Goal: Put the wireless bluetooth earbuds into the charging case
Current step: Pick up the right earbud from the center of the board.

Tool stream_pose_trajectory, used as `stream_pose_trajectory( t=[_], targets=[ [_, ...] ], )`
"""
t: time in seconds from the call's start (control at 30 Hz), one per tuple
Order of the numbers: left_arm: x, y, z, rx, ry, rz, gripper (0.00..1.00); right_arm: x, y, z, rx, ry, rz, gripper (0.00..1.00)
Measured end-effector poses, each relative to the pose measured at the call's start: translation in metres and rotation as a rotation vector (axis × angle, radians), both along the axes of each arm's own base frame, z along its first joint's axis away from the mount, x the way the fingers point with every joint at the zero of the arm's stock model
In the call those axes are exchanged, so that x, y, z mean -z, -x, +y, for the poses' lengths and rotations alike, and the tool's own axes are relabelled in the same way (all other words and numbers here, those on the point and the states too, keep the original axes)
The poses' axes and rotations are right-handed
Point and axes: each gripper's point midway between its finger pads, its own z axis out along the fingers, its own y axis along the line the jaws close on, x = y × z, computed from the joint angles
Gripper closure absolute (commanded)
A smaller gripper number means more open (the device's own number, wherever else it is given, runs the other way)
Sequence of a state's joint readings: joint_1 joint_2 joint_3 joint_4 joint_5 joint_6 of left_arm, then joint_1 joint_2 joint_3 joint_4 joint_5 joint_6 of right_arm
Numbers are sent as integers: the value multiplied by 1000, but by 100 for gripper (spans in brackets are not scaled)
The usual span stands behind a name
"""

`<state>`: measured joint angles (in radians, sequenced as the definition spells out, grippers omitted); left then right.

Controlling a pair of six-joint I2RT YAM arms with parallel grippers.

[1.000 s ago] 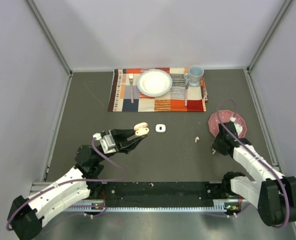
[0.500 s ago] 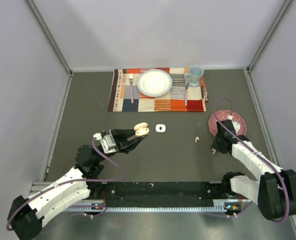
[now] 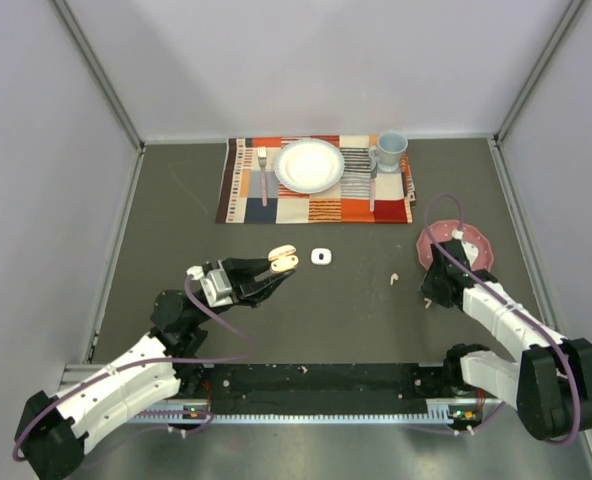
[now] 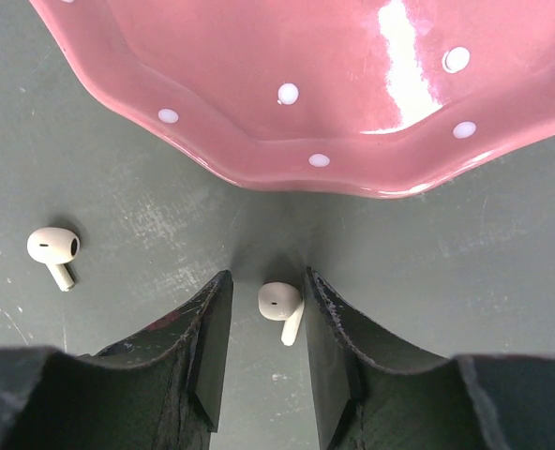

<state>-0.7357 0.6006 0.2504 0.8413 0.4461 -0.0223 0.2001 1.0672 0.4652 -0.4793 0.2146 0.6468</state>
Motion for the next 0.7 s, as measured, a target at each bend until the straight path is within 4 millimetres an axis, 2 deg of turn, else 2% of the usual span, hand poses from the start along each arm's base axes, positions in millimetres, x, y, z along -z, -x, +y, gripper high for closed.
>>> stream_pose_trajectory(
  t=[0.17,0.27,0.7],
  targets=[
    [0,0,0,-1,1,0,100,0,1,0,-1,7,1,67],
    [0,0,0,-3,1,1,100,0,1,0,2,7,3,72],
    [3,-4,-1,-10,-6,14,100,0,6,2,2,1,14,73]
  ],
)
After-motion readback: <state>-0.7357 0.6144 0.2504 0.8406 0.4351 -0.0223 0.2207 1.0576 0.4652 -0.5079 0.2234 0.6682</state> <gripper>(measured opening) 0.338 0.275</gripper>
